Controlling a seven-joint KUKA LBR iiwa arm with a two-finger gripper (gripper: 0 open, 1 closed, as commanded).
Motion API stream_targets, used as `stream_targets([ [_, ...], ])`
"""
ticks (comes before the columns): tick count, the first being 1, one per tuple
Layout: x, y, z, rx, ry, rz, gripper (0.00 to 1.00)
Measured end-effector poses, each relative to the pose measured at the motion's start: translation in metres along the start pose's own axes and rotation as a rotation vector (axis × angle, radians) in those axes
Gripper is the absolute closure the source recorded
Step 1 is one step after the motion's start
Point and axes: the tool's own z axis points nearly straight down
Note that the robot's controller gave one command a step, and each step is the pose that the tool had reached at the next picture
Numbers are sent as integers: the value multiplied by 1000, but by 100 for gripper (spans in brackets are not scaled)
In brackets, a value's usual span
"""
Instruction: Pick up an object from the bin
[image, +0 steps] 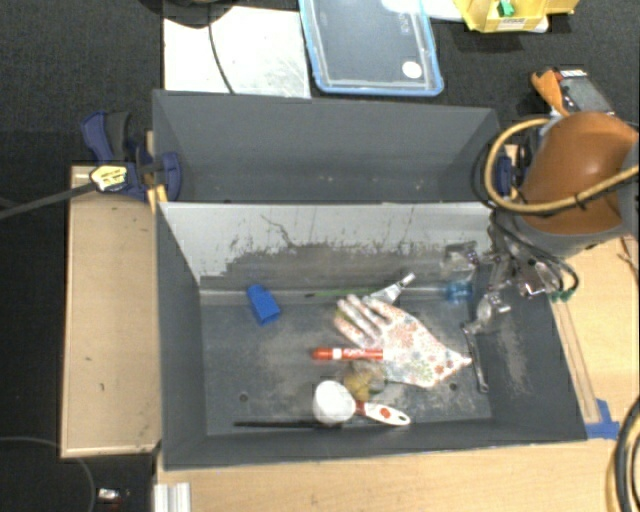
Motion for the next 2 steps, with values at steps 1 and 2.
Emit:
stream_targets([
  [1, -2, 19, 73, 4, -9, -142, 0],
  [2, -13, 65, 95, 6, -10, -232, 0],
])
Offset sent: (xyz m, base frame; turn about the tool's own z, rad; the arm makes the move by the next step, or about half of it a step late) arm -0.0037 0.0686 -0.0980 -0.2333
